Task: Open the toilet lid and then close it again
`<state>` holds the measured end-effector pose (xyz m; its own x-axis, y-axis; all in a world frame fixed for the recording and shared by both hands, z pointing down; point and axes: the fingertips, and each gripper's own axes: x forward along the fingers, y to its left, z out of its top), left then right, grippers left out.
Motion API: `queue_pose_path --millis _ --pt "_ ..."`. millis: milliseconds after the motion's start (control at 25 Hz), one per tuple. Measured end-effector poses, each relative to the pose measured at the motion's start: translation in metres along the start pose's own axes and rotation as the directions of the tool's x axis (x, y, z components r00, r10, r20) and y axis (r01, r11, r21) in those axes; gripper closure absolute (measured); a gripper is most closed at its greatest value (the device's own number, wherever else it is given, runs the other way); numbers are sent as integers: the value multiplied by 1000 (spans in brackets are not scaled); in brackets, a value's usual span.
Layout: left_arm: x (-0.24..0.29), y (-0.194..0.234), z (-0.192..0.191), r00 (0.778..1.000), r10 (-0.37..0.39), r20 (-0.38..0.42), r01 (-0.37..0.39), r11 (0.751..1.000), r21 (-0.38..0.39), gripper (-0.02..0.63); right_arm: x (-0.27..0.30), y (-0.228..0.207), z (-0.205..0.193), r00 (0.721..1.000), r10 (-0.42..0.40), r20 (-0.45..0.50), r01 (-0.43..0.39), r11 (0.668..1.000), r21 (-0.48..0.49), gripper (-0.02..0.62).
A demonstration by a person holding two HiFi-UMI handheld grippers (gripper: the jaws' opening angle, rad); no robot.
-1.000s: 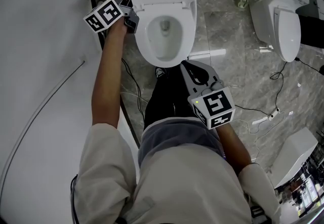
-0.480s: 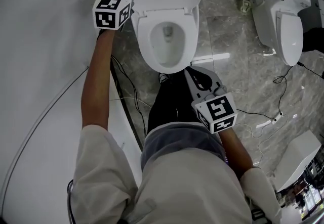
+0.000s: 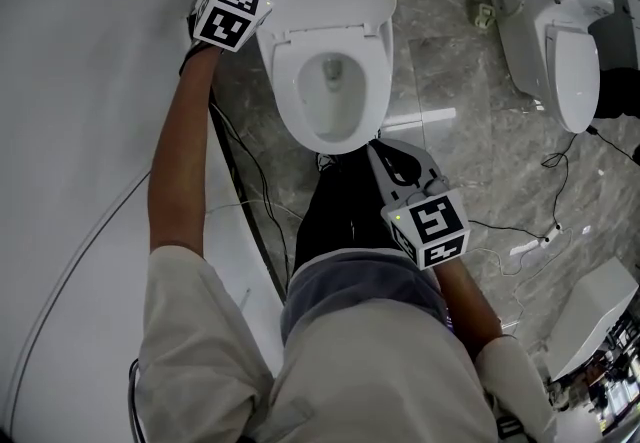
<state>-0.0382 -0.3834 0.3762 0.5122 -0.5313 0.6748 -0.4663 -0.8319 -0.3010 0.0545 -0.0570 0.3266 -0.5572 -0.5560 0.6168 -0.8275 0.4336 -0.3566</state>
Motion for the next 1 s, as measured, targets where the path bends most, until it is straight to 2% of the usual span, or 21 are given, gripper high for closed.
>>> queue_pose_path --millis 120,200,360,440,640,880,1000 --pt "11 2 -5 999 -26 -40 28 998 50 497 -1 -4 -4 1000 -6 -8 7 1000 7 584" --pt "16 2 -9 997 -42 -68 48 995 82 531 -2 -7 -7 1000 -12 -13 12 1000 12 584" --pt "25 -1 -12 992 -58 -115 77 983 165 531 -4 -10 -11 1000 -20 -20 20 1000 21 585" --pt "28 -2 -15 989 -70 -133 94 979 182 531 -5 -11 -12 1000 -22 -23 22 999 23 585" --pt "33 -4 -13 986 -90 -138 114 978 173 537 -6 -16 -10 999 -26 -22 27 999 26 584" --pt "29 -5 -11 986 -104 -127 120 986 120 557 -8 -17 -11 999 -28 -27 29 999 27 584" --pt "25 -8 -7 990 -106 -97 114 990 83 557 -6 -16 -13 999 -25 -29 26 999 28 584"
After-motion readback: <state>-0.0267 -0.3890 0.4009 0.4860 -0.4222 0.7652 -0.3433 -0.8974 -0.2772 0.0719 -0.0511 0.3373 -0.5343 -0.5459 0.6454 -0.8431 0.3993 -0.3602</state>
